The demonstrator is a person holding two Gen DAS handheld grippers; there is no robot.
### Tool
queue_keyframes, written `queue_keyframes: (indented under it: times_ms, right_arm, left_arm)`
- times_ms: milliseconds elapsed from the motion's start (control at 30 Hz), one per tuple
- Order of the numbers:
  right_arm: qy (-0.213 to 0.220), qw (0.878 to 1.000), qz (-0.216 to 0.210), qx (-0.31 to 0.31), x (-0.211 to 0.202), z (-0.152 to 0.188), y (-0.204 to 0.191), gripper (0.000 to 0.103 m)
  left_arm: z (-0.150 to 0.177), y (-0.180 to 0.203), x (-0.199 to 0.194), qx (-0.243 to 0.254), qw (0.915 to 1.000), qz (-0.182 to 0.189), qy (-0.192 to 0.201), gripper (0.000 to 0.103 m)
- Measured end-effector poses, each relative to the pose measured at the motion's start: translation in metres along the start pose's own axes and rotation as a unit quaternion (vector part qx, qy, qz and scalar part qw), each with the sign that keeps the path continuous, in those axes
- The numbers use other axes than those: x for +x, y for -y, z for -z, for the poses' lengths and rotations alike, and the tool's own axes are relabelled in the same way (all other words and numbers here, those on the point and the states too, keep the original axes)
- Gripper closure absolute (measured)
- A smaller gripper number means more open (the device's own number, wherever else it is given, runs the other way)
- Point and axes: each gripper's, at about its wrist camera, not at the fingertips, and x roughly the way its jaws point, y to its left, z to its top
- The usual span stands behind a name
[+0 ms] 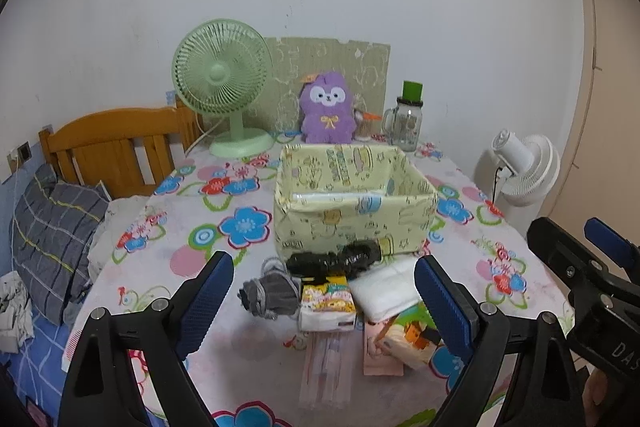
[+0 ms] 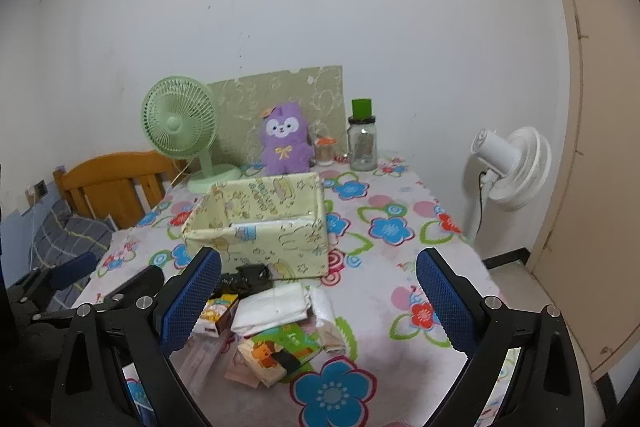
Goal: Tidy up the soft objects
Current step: 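Move the left gripper to the clear straw bag while the right gripper approaches the tissue box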
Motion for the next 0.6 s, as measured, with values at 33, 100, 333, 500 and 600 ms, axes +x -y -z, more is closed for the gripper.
queue_keyframes:
  times_ms: [33,100,333,500,600]
  right_arm:
    - [-0.002,1.0,-0.003,-0.002,0.002,0.003,-0.001,0.004]
    - [-0.007,1.0,-0.008,-0.006,0.009,0.009,-0.004,0.004]
    - [-0.028,0.999,-0.026,-0.002,0.03,0.031,-0.005,0.005]
    - [-0.042,0.998,-0.04,0.003,0.045,0.048,-0.007,0.006]
    - [-0.054,0.998,-0.045,0.006,0.052,0.055,-0.008,0.006]
  left_arm:
    - [0.003,0.002,0.003,0.005,1.0,0.0,-0.002,0.012]
    - [0.009,0.003,0.008,0.012,0.9999,-0.003,-0.005,0.013]
    - [0.029,0.0,0.029,0.005,0.9994,-0.004,-0.034,0.016]
    - [0.044,-0.002,0.041,0.006,0.9988,-0.007,-0.048,0.018]
    - [0.052,-0.004,0.048,0.003,0.9981,-0.005,-0.061,0.02]
